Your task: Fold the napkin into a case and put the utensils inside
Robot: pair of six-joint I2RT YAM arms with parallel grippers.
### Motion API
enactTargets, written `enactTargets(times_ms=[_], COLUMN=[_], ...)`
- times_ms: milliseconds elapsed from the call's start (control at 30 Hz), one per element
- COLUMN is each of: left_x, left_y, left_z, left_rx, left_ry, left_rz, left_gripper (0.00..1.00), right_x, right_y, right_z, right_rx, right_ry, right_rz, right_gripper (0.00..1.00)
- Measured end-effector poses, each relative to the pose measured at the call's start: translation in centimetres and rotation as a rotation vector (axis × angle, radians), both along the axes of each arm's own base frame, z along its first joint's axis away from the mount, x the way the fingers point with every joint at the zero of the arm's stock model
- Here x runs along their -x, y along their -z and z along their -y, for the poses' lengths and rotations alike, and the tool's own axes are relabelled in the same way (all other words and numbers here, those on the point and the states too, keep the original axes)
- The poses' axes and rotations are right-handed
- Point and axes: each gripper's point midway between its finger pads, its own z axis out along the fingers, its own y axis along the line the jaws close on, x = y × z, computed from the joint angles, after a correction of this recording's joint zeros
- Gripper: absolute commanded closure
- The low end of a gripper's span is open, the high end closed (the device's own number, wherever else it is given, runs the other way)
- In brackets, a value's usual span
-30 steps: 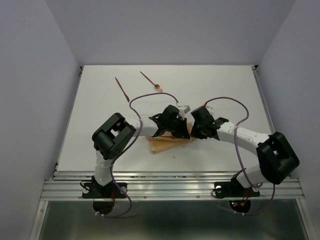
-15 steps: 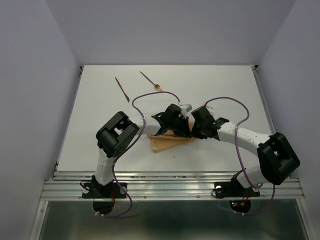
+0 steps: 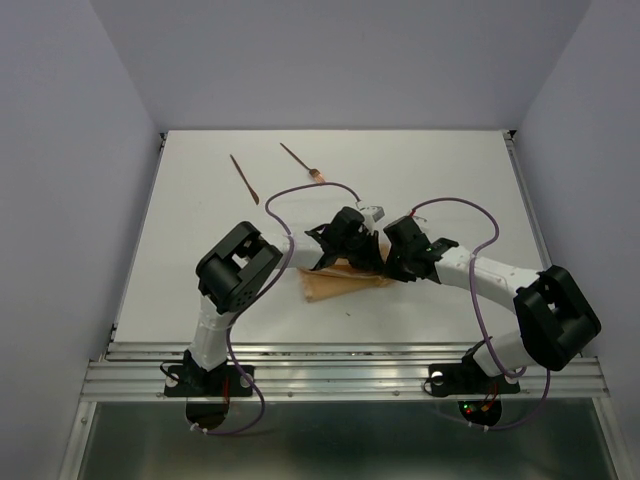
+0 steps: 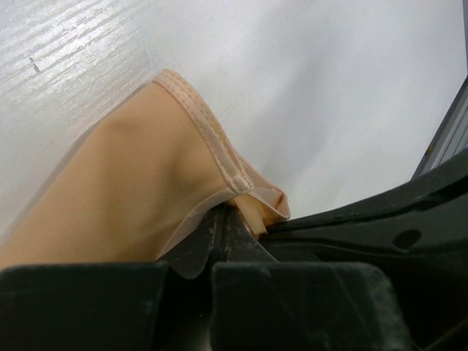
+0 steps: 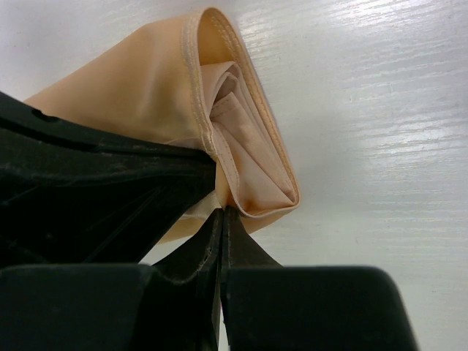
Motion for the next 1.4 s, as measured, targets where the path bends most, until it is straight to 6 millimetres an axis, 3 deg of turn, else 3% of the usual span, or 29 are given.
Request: enactTargets(times_ms=[400, 767, 1133, 1400], left_x=[0.3, 1.3, 2.2, 2.3], left_y=[0.0, -1.8, -0.9, 0.6], left_z=[-0.1, -1.2, -1.7, -0.7], left_rx=[0.002, -0.003, -0.032, -0.035], left_ry=[0.006, 0.037, 0.085, 0.104], left_rz=[-0.006, 0.015, 0.005, -0.014], left_gripper=[1.00, 1.00, 1.00, 1.00], right_x=[0.0, 0.0, 0.0, 0.0], right_y=[0.0, 0.0, 0.0, 0.0], right_z=[0.0, 0.0, 0.0, 0.0], right_rx=[0.000, 0.000, -0.002, -0.001], right_ry=[0.001, 0.001, 0.003, 0.003], right_rz=[0.000, 0.000, -0.001, -0.001], right_gripper=[0.99, 0.99, 0.99, 0.99])
